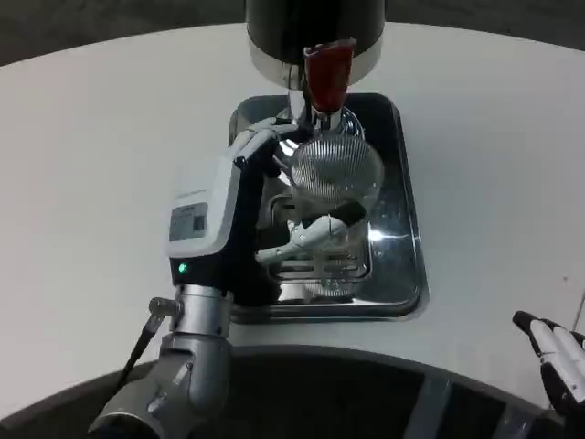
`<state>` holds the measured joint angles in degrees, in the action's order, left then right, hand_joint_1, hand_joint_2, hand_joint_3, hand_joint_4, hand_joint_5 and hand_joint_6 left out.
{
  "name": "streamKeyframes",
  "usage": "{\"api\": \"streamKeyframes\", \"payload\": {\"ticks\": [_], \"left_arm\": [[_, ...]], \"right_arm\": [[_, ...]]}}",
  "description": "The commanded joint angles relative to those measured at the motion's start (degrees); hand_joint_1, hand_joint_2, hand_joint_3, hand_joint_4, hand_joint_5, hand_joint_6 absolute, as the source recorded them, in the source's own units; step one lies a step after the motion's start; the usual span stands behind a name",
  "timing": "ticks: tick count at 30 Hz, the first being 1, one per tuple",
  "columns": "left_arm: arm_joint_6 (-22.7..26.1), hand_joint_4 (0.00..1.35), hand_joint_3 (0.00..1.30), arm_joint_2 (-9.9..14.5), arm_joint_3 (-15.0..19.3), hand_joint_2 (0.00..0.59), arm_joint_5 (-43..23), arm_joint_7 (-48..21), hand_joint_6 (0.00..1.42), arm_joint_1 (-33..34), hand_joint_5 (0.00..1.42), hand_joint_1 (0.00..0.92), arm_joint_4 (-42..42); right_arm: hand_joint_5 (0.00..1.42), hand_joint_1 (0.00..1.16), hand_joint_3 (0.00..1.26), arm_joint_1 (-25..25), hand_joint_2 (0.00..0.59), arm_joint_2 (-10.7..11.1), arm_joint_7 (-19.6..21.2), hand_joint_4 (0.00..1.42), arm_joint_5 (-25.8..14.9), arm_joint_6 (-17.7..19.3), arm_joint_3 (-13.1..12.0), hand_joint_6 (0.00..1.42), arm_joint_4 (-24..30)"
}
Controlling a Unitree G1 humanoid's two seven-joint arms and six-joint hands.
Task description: Grasp the cup under the faucet to collect the drink, then remove the cup.
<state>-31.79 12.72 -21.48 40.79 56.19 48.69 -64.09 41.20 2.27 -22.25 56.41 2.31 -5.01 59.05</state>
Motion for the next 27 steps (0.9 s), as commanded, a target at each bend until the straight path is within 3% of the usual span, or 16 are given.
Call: {"api": "streamKeyframes", "payload": {"ticks": [1, 15, 23, 27], "left_arm": [[-0.7, 0.33, 0.49, 0.8, -0.1, 0.000, -0.4, -0.2, 1.16, -0.8, 0.62, 0.199, 0.5], [-0.9, 0.36, 0.50, 5.0, 2.8, 0.000, -1.7, -0.4, 1.17, -5.8, 0.65, 0.187, 7.8], [-1.8, 0.40, 0.52, 9.4, 6.4, 0.000, -3.8, -3.8, 1.18, -12.2, 0.70, 0.174, 17.4], [-3.8, 0.41, 0.52, 11.3, 8.4, 0.000, -6.0, -7.9, 1.12, -15.1, 0.69, 0.153, 21.8]], "right_arm": [[0.00, 0.62, 0.00, 0.4, 0.357, -0.3, 0.6, 0.00, -0.5, -0.2, 0.1, 0.00, 0.4], [0.00, 0.62, 0.00, -1.4, 0.357, -0.1, 0.4, 0.00, 0.1, -0.3, 1.5, 0.00, -1.0], [0.00, 0.62, 0.00, -4.1, 0.357, 0.4, 0.2, 0.00, 1.1, -0.8, 2.7, 0.00, -2.6], [0.00, 0.62, 0.00, -5.0, 0.357, 0.7, 0.1, 0.00, 1.6, -1.1, 3.0, 0.00, -3.2]]}}
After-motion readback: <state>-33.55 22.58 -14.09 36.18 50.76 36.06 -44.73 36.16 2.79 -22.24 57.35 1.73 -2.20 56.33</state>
